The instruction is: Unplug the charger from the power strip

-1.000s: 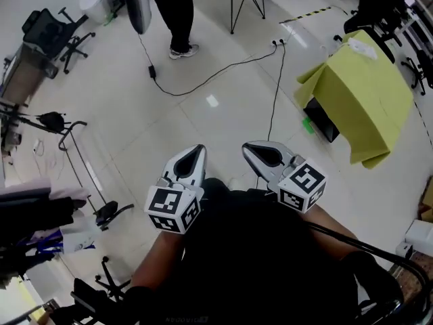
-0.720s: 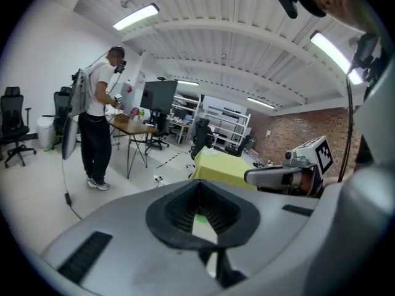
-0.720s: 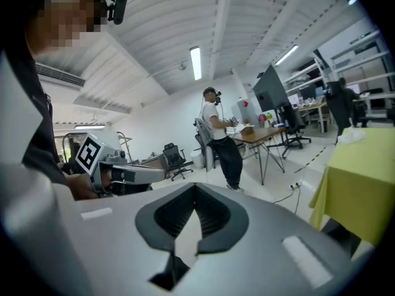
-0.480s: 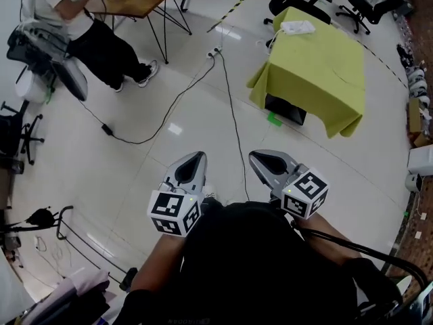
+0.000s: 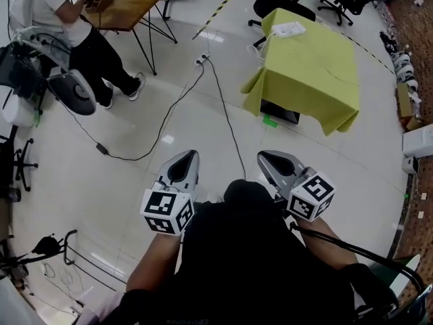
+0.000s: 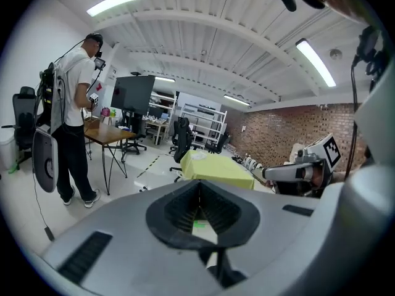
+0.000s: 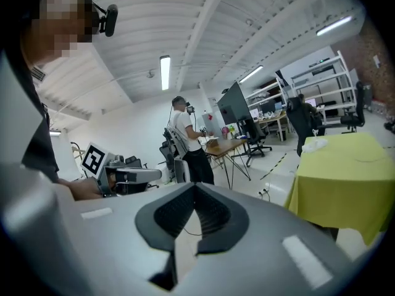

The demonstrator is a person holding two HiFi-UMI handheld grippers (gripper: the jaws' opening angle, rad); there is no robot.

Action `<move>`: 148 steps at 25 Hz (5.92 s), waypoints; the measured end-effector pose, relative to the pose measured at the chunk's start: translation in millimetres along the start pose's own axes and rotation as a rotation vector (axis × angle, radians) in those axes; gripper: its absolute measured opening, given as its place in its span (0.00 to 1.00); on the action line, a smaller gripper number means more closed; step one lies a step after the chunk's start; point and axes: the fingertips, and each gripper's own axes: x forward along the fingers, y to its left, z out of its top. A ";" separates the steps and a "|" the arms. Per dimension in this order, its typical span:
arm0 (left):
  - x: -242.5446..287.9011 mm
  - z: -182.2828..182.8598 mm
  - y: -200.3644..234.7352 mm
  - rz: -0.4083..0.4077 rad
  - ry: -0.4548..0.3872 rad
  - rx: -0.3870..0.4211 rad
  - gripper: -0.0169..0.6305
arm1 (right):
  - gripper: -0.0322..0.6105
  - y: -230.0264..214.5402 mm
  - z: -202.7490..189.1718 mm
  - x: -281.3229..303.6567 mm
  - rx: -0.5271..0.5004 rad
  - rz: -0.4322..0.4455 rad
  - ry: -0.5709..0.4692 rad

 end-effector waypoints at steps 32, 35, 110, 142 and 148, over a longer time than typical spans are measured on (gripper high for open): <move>190.3 22.3 -190.1 -0.231 0.032 0.062 0.04 | 0.05 -184.9 17.7 -149.3 0.025 -0.208 -0.130; 212.8 23.4 -225.0 -0.225 0.029 0.068 0.04 | 0.05 -214.3 18.1 -178.5 0.028 -0.204 -0.138; 621.7 129.4 -64.1 -0.030 0.230 0.079 0.04 | 0.05 -599.1 145.0 56.2 -0.084 -0.030 0.147; 784.9 52.7 -4.3 -0.221 0.454 0.263 0.04 | 0.35 -737.3 77.4 219.7 -0.070 -0.267 0.328; 788.8 51.4 4.2 -0.246 0.473 0.256 0.04 | 0.36 -742.5 80.9 242.7 -0.080 -0.274 0.352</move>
